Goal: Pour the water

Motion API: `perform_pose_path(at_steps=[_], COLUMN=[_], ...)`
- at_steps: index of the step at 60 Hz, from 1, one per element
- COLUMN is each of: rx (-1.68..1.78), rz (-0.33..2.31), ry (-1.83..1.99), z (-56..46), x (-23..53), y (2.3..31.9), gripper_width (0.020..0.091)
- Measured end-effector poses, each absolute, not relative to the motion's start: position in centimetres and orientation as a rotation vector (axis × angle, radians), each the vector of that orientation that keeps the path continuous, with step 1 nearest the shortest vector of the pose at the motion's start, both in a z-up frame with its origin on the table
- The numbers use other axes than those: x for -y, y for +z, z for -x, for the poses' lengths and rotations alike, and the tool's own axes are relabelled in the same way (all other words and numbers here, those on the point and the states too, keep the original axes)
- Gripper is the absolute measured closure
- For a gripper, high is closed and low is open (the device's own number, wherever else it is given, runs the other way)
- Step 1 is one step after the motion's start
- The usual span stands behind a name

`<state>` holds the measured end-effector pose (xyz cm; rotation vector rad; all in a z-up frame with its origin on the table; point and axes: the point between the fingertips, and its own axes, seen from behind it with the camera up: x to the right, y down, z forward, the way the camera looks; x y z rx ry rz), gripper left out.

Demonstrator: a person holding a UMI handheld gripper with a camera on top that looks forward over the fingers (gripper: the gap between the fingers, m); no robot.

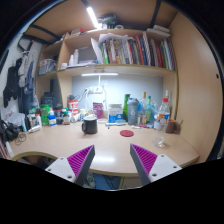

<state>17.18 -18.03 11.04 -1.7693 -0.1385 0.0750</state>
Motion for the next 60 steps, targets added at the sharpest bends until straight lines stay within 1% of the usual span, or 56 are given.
perform_pose_path(at_steps=[21,31,41,53,60], rx=[0.117,0.054,-0.015,0.007,0.014], rz=[1.749,1.679,1.622,1.609,1.614], ry=[0.019,-0.065,-0.164,-0.215,-0.25], z=[-21.6,-28.2,-35.7,-39.4,-40.5], x=[15.7,12.2,6.5,-1.3,-4.5], y=[11.2,12.7,13.4,12.0,10.8], gripper_width=[0.0315,0.0315,0.0317,0.0326,0.0317])
